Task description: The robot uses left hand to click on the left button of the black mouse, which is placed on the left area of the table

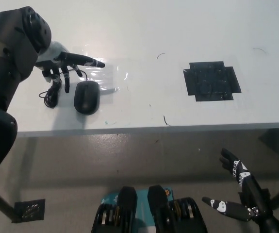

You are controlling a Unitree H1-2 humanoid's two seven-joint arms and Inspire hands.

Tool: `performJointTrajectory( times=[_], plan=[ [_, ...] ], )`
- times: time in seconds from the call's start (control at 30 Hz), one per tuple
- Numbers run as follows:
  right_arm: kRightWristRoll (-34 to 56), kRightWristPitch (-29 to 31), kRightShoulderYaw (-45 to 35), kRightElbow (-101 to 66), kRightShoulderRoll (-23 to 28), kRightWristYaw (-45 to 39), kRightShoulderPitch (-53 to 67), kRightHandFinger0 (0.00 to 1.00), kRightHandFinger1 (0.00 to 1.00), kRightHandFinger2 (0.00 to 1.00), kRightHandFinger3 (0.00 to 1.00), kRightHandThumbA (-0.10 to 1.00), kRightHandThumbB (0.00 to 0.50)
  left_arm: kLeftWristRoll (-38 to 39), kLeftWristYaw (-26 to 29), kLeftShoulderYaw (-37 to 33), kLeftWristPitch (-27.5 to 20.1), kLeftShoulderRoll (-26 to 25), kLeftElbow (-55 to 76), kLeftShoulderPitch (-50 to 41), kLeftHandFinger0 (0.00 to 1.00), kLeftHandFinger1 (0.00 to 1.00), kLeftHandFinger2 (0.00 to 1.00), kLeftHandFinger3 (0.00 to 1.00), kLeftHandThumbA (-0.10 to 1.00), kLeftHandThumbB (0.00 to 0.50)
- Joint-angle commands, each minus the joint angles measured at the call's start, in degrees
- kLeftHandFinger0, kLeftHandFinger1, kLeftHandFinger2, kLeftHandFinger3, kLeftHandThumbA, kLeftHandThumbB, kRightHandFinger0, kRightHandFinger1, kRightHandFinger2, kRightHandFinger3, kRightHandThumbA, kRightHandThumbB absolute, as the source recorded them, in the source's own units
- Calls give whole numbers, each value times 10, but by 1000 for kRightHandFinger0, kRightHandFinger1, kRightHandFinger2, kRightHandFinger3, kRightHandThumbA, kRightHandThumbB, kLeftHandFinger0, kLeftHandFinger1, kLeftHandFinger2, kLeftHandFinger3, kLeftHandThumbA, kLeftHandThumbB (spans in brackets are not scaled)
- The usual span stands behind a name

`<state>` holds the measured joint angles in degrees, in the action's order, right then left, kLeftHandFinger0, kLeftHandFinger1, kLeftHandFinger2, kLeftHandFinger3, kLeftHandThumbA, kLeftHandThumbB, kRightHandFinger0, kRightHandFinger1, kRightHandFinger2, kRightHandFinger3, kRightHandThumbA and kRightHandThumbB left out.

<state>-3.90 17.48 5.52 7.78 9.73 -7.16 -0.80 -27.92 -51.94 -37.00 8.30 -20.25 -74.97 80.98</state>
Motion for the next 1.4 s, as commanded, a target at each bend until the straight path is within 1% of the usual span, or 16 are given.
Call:
performJointTrajectory(
  times=[0.0,0.03,0.17,0.37,0.47,0.5,0.53,0.73,0.77,0.83,0.97,1.1,1.23,1.27,1.33,1.37],
  plan=[
    [2,1,-4,-22,7,-6,-11,937,952,1000,1000,1000,152,-10,18,4,-38,3,0,29,0,29,357,1000,1000,275],
    [1,0,-4,-23,7,-5,-11,938,952,1000,1000,1000,153,-11,18,3,-40,6,-2,28,0,29,360,1000,1000,291],
    [1,-1,-5,-25,8,-4,-11,941,954,1000,1000,1000,149,-17,19,-1,-45,16,-6,26,0,0,178,1000,1000,291],
    [1,-2,-6,-25,8,-4,-12,946,952,1000,1000,1000,149,-20,31,0,-51,23,-12,17,0,0,58,1000,1000,306],
    [0,2,-7,-23,8,-3,-14,942,948,1000,1000,1000,140,-24,38,-2,-58,27,-15,12,0,0,148,1000,1000,294],
    [0,0,-7,-25,7,-3,-14,940,948,1000,1000,1000,138,-22,41,1,-56,27,-16,9,0,38,269,1000,1000,312],
    [0,-1,-7,-26,7,-3,-13,939,948,1000,1000,1000,139,-21,44,2,-58,27,-16,7,0,53,316,1000,1000,316],
    [0,-1,-8,-26,8,-2,-13,935,953,1000,1000,1000,135,-30,46,-4,-65,24,-20,8,0,10,346,1000,1000,292],
    [1,-2,-8,-27,8,-3,-12,934,955,1000,1000,1000,133,-29,46,-3,-71,21,-20,8,0,36,400,1000,1000,279],
    [1,1,-9,-24,8,-3,-14,931,957,1000,1000,1000,133,-24,38,4,-54,21,-24,12,0,0,224,1000,1000,261],
    [0,3,-10,-22,8,-1,-14,925,957,1000,1000,1000,128,-17,24,15,-21,23,-33,26,0,0,150,1000,1000,262],
    [-2,5,-8,-19,5,0,-8,921,955,1000,1000,1000,138,-19,20,17,-36,16,-25,27,0,0,59,1000,1000,280],
    [0,1,-7,-21,3,0,-5,921,955,1000,1000,1000,126,1,10,45,-36,1,-1,47,0,0,98,1000,1000,306],
    [1,2,-7,-20,3,-1,-5,919,954,1000,1000,1000,125,16,-2,63,-18,-5,10,58,0,0,167,1000,1000,325],
    [0,2,-8,-19,5,-1,-3,915,944,1000,1000,1000,129,59,-40,116,45,-20,42,84,0,0,202,1000,1000,351],
    [0,4,-8,-18,6,-1,-2,916,944,1000,1000,1000,126,62,-59,125,54,-30,66,94,0,0,214,1000,1000,372]
  ],
)
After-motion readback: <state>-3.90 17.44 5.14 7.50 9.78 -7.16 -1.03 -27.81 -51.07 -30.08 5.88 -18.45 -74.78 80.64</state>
